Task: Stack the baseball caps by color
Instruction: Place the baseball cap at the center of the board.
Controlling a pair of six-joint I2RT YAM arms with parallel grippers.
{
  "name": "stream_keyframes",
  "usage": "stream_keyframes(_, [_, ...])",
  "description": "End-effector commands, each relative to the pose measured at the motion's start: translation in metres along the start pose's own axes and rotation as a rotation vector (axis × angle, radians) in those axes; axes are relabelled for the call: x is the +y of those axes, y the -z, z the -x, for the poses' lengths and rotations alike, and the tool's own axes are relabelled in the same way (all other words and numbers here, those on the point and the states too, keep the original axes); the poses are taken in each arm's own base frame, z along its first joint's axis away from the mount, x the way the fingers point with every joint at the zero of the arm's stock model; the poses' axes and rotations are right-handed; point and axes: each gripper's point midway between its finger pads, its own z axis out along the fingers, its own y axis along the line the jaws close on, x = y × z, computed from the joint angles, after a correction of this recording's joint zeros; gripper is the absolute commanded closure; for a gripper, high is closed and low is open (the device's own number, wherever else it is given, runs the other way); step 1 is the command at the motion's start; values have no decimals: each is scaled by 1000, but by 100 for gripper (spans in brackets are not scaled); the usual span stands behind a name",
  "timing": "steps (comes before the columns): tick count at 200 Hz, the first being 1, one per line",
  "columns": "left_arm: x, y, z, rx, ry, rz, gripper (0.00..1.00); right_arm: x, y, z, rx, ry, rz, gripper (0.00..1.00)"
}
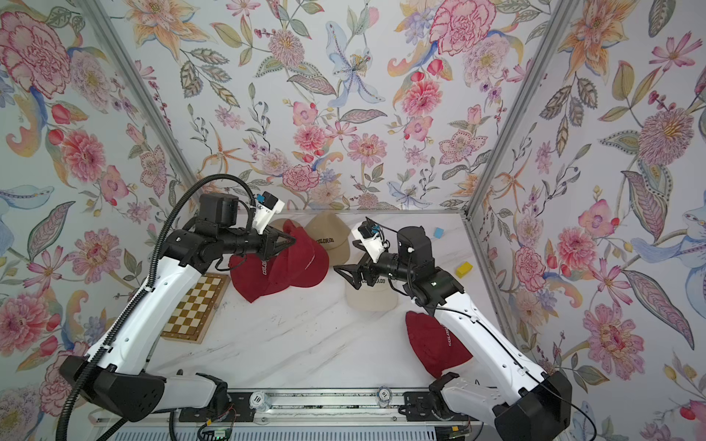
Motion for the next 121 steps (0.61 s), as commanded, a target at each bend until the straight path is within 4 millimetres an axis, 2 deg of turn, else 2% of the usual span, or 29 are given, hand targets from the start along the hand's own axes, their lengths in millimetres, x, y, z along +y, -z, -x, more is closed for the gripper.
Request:
stream_keyframes(1, [-5,-1,-13,106,-44,60,100,1,-15,16,-47,176,-52,1])
stream_keyframes(8, [-9,-3,-12,114,-52,61,100,-1,-20,18,-48,195,-59,1])
stream_keyframes(13, [-12,-5,-11,118,-58,58,100,10,-26,20,-52,214,-33,1])
stream_keyframes(24, [-18,-8,-9,124,-68,52,100,14,-35,22,-53,239,-24,1])
stream_keyframes(53, [-29,-12,-2,120,-84,39,100,21,-45,31,-86,275,3,2])
stream_keyframes(89, [-45,-19,0,130,-102,-6,100,24,-53,33,-102,285,25,10])
stream_keyframes(121, [-52,-24,1,134,-113,-28,100,23,-62,32,-104,277,33,22])
